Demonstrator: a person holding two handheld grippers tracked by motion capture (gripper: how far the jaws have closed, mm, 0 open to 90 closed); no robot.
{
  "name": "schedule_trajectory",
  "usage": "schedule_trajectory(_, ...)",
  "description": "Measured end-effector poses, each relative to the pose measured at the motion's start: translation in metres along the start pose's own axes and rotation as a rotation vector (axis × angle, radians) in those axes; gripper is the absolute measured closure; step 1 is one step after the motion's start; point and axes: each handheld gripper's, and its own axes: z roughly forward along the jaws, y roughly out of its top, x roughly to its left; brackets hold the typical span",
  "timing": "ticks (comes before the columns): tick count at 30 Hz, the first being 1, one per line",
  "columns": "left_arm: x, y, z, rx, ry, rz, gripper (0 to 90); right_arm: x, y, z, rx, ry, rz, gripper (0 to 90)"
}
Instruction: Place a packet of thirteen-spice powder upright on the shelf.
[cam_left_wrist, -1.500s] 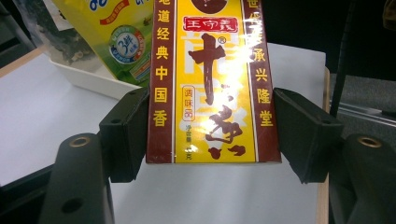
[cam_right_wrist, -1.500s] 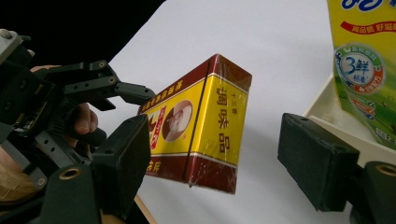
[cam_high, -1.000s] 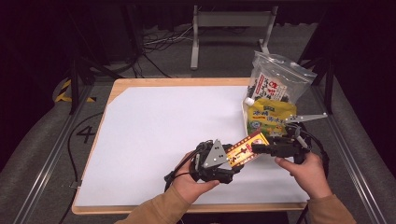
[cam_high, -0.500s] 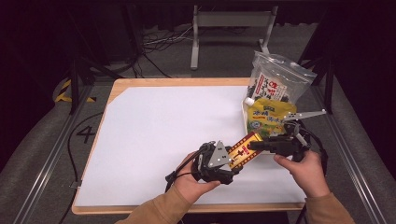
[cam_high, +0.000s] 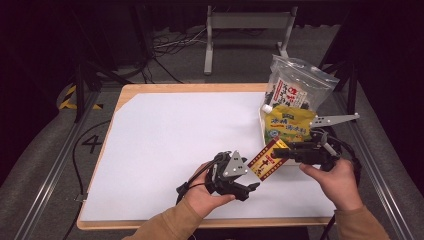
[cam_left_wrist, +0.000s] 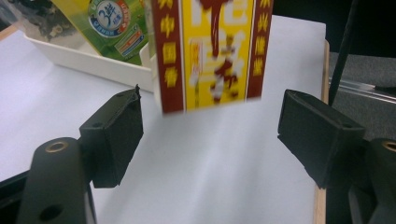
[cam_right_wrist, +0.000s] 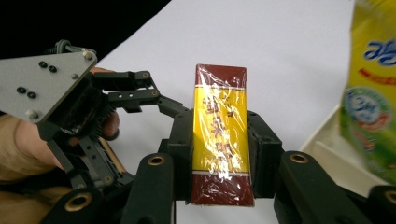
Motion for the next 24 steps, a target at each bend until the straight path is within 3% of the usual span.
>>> schedule_trajectory(8,0.01,-0.004,-0.01,0.01,0.011,-0.029,22.8,0.006,0.016,-0.019,0.01,-0.049,-0.116,68.1)
schedule_trajectory(17,0.019,-0.013,-0.021,0.018,0.033,-0.076,22.8,0.002,0.029,-0.026,0.05,-0.092,-0.234,68.1)
schedule_trajectory(24,0.028,-0.018,-0.031,0.011,0.055,-0.108,22.8,-0.002,0.037,-0.028,0.077,-0.127,-0.29,68.1)
